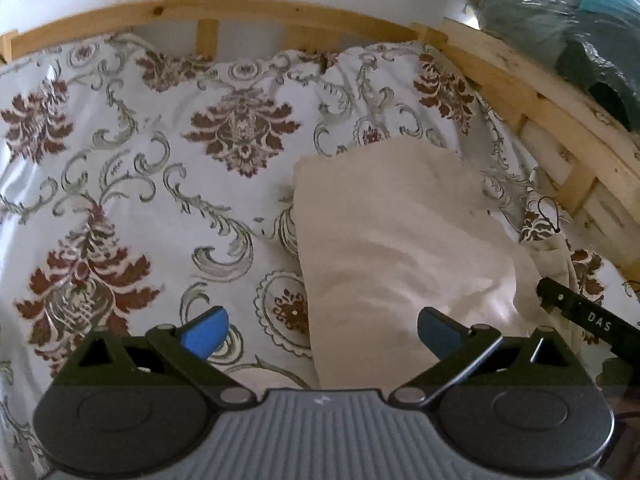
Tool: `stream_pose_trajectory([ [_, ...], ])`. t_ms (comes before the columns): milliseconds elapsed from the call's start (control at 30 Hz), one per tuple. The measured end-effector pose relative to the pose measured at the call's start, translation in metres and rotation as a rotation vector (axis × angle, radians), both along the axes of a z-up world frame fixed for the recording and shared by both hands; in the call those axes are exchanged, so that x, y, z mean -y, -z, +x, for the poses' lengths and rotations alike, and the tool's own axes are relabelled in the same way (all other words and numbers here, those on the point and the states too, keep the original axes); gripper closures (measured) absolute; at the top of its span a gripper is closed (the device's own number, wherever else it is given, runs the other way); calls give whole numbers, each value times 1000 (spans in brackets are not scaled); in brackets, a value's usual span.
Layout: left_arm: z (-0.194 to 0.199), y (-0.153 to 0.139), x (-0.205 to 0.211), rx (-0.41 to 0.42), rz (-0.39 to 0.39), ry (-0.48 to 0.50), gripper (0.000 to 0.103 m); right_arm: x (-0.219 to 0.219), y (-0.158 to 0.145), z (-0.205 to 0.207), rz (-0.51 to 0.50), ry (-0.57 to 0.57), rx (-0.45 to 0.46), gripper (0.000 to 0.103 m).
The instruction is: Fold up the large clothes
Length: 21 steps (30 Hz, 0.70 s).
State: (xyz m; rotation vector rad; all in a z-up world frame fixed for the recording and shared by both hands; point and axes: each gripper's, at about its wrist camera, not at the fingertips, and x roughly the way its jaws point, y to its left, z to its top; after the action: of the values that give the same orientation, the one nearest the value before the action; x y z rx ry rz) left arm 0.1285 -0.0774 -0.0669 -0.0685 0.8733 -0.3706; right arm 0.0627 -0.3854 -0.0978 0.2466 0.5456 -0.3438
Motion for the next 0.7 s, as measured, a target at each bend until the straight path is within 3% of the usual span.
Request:
stream_pose_trajectory([
  [200, 17, 10, -6, -36, -14, 45, 0, 13, 8, 0, 125, 16, 3, 1],
  [367, 38, 21, -10, -82, -96, 156, 0, 16, 12, 1, 211, 2, 8, 1],
  [700, 67, 58, -31, -261, -316, 166, 0, 10, 16, 6, 174, -3, -22, 1],
])
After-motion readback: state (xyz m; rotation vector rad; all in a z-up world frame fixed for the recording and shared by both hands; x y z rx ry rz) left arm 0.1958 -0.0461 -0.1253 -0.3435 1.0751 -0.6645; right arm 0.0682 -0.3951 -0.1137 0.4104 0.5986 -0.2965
